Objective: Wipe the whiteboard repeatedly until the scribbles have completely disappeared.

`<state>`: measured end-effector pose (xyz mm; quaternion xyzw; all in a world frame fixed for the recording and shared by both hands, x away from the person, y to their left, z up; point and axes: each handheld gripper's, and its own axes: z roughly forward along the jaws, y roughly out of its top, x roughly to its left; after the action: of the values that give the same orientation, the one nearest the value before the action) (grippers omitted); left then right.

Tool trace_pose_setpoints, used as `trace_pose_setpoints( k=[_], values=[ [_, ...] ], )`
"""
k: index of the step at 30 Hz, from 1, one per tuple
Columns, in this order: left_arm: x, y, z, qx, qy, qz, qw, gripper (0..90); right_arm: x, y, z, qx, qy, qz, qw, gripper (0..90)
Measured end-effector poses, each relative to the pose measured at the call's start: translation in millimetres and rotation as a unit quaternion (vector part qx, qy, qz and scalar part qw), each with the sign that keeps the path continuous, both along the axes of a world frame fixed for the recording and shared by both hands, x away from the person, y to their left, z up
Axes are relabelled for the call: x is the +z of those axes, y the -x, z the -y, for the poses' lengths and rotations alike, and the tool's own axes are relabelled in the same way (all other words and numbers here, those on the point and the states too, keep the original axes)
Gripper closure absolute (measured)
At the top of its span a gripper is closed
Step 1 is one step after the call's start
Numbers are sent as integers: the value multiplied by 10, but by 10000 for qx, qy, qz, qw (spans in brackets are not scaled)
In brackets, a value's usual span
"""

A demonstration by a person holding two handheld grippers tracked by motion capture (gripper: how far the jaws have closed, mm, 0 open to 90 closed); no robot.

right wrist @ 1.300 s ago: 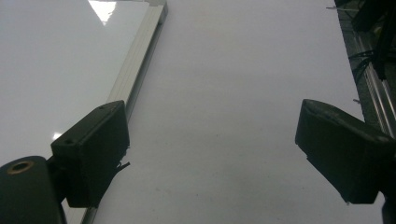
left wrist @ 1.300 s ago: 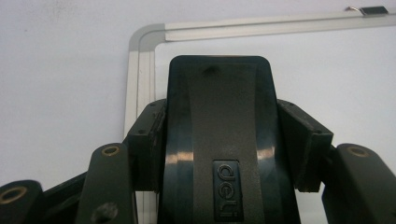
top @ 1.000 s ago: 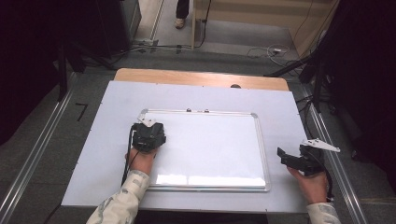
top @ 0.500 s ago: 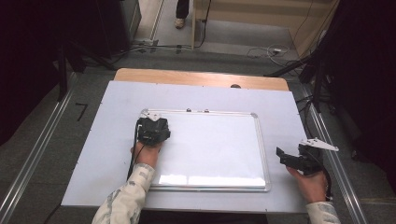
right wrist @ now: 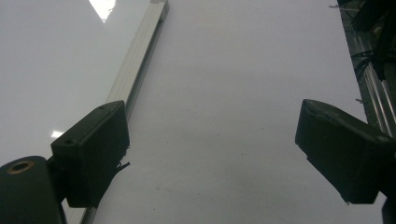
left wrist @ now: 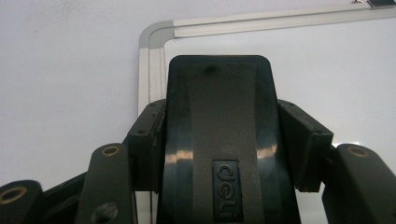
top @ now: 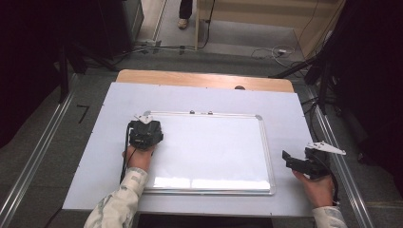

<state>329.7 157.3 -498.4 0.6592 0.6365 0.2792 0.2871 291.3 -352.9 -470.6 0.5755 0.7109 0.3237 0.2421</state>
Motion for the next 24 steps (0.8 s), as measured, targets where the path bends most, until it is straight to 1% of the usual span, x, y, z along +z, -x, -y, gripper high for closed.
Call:
trace_pose_setpoints(
  k=[4, 8, 13, 17, 20, 24],
  values=[
    [1, 113, 3, -119, -32, -30, 9999, 411, 0, -3, -3, 12, 8, 5, 10000, 84],
    [-2, 238, 45, -191, -26, -35, 9998, 411, -2, -11, -17, 26, 18, 3, 10000, 84],
    [-10, 333, 187, -243, -45, -5, 9997, 410, 9, -13, -44, 33, 9, 4, 10000, 84],
    [-6, 341, 305, -335, -58, -26, 9994, 410, 8, -20, -58, 79, 24, 16, 10000, 84],
    [-4, 327, 427, -411, -67, -28, 9991, 410, 12, -22, -64, 88, 16, 16, 10000, 84],
    [-1, 256, 572, -539, -80, -25, 9985, 410, 13, -18, -59, 88, 7, 26, 10000, 84]
  ],
)
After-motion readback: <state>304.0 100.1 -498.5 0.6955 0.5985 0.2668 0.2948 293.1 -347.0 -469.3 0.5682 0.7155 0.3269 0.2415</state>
